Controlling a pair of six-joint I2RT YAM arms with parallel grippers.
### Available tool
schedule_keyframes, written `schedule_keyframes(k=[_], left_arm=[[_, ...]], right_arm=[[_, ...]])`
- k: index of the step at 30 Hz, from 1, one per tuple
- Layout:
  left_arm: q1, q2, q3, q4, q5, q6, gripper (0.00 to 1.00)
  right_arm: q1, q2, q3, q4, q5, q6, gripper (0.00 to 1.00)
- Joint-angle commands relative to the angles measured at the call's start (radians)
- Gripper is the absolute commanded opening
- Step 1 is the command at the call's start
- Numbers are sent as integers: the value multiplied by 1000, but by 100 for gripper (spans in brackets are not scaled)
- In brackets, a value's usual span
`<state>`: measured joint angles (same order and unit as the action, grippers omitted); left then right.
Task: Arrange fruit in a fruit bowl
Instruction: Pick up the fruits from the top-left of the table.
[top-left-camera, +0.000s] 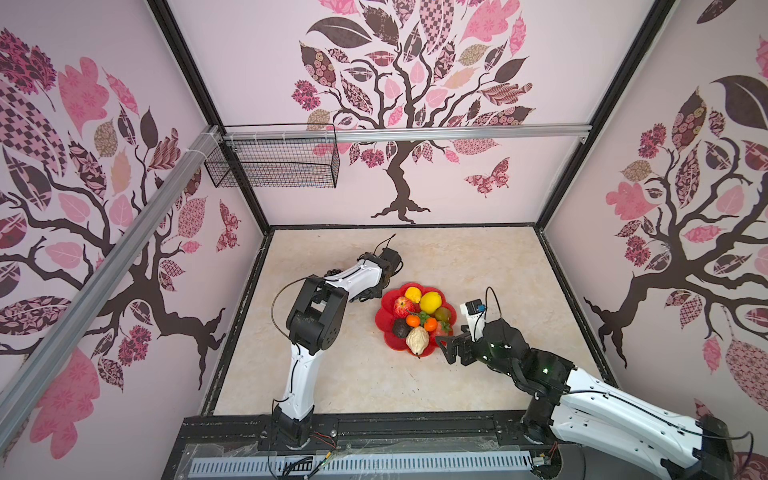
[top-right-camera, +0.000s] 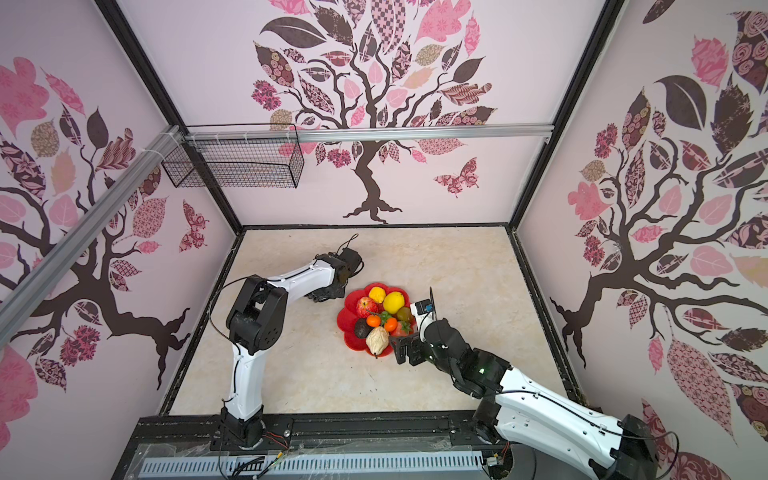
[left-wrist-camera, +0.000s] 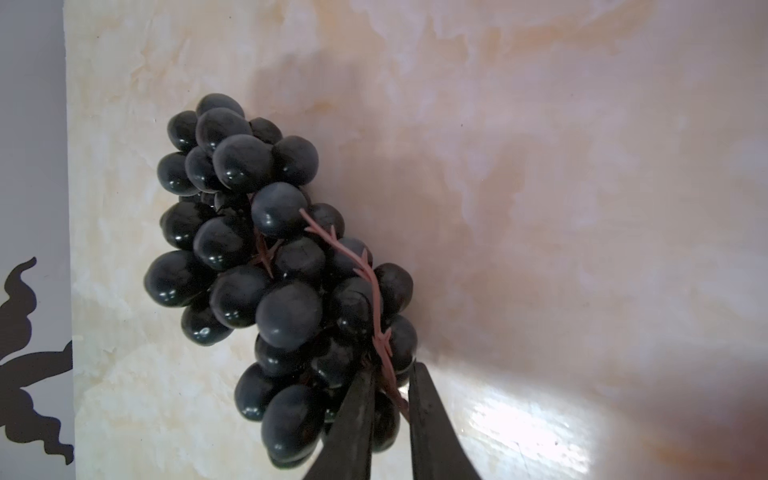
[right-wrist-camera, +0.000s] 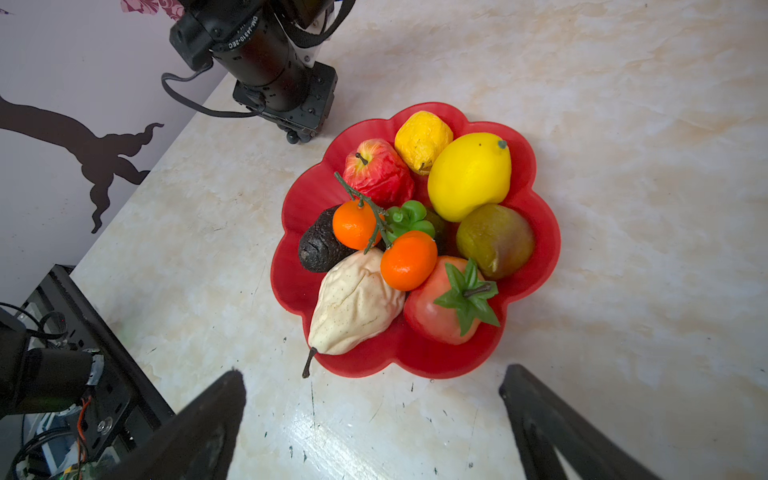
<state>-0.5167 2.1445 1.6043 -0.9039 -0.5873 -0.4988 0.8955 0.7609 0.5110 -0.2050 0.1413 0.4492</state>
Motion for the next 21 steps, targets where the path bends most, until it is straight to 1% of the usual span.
schedule_keyframes(k=[1, 11, 13, 15, 19, 21], left_arm=[[6, -3, 16, -8, -42, -10, 16], [14, 8, 8, 1, -29, -4, 10], [17, 9, 7, 0, -25, -5, 11], [20, 11, 2, 4, -22, -7, 14], [27, 12, -14, 13, -19, -11, 14], [35, 11, -24, 17, -15, -10, 16]], right_arm=[[3, 2, 0, -16, -6, 3, 100], [3, 4, 0, -15, -8, 3, 100], [3, 4, -2, -16, -7, 2, 100], [3, 6, -3, -15, -5, 3, 100], [3, 7, -3, -15, -6, 3, 100], [3, 6, -3, -16, -5, 2, 100]])
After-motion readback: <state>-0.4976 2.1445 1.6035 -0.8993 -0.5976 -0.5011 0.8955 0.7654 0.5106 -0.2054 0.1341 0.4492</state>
